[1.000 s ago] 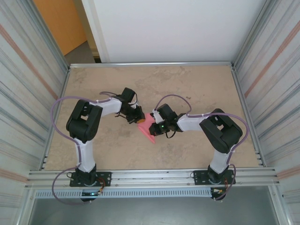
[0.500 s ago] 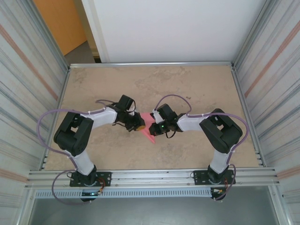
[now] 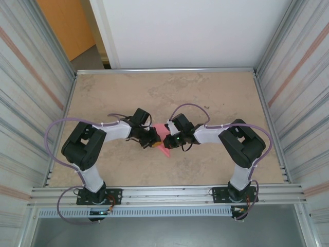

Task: Fold a paper plane with a square sheet of paper (pick it up from the middle)
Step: Third fold the triangle at the center of the table.

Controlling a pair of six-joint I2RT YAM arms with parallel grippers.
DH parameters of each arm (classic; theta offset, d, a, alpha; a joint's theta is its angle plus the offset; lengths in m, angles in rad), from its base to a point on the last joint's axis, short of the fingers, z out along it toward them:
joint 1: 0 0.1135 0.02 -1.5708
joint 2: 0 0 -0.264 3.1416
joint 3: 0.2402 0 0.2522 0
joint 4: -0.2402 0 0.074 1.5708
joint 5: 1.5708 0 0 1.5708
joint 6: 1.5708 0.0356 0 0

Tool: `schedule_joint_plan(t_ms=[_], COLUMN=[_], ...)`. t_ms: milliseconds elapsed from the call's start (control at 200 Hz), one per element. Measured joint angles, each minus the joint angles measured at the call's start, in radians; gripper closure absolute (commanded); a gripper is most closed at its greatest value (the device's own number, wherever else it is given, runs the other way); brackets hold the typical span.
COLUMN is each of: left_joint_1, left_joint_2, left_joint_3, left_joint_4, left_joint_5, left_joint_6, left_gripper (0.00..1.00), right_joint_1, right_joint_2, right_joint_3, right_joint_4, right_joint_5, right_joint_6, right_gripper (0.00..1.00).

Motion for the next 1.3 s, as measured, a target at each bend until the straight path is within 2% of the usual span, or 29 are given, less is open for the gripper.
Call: schedule_joint_plan(t_ms=[331, 461, 571, 742, 822, 912, 1042, 1108, 1298], left_joint_1=[0.000, 0.000, 0.000, 0.002, 0.003, 0.003, 0.003, 0.003, 0.003], left_joint_2=[0.017, 0.017, 0.017, 0.016, 0.015, 0.013, 0.012, 0.012, 0.011], left_joint_3=[-0.013, -0.014, -0.020, -0.036, -0.042, -0.046, -0.048, -0.048, -0.052], left_joint_4=[0.002, 0.004, 0.012, 0.040, 0.052, 0.059, 0.063, 0.064, 0.070], left_joint_5=[-0.008, -0.008, -0.008, 0.000, 0.002, 0.002, 0.002, 0.002, 0.003], left_joint_6=[0.000, -0.006, -0.008, -0.008, -0.011, -0.014, -0.014, -0.015, -0.015], left_gripper=[0.90, 0.90, 0.91, 0.92, 0.92, 0.92, 0.92, 0.92, 0.92], right_joint_1=[0.000, 0.000, 0.000, -0.005, -0.014, -0.032, -0.055, -0.059, -0.057], right_joint_2=[0.000, 0.000, 0.000, -0.018, -0.058, -0.124, -0.218, -0.240, -0.231], right_joint_3=[0.000, 0.002, 0.008, 0.034, 0.034, 0.028, 0.022, 0.018, -0.009], right_joint_4=[0.000, -0.002, -0.012, -0.061, -0.096, -0.124, -0.154, -0.153, -0.158], right_joint_5=[0.000, 0.000, 0.001, 0.024, 0.063, 0.106, 0.152, 0.150, 0.078], right_joint_6=[0.000, 0.000, 0.008, 0.052, 0.082, 0.105, 0.128, 0.130, 0.154], right_gripper=[0.98, 0.94, 0.83, 0.52, 0.46, 0.47, 0.55, 0.62, 0.65])
